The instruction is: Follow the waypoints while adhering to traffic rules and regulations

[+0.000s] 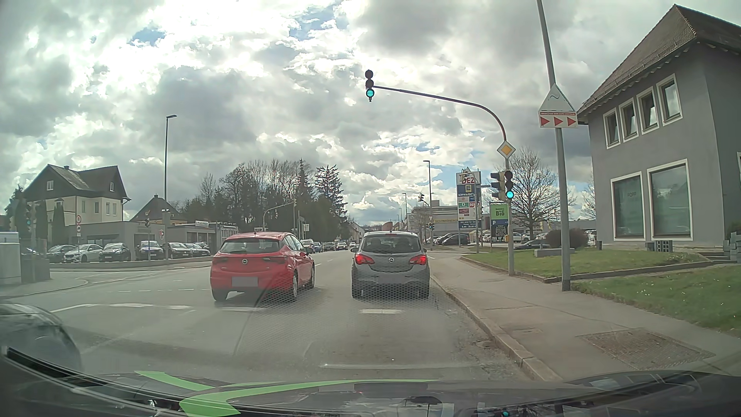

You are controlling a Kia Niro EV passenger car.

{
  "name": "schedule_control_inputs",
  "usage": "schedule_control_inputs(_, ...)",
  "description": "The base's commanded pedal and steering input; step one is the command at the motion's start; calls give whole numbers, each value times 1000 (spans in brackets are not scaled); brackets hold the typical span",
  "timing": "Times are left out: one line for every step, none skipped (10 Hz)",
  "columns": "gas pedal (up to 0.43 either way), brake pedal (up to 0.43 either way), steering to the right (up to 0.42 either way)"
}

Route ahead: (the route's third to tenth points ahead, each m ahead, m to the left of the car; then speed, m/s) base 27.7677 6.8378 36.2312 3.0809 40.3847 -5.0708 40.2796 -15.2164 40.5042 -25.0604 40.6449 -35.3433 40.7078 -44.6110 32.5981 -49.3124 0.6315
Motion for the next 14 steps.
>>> schedule_control_inputs(441,0,-4)
schedule_control_inputs(441,0,-5)
schedule_control_inputs(441,0,-6)
schedule_control_inputs(441,0,-6)
schedule_control_inputs(441,0,-6)
schedule_control_inputs(461,0,-6)
schedule_control_inputs(461,0,-6)
schedule_control_inputs(461,0,-6)
schedule_control_inputs(461,0,-6)
schedule_control_inputs(461,0,-6)
schedule_control_inputs(461,0,-6)
schedule_control_inputs(429,0,-6)
schedule_control_inputs(429,0,-4)
schedule_control_inputs(421,0,-4)
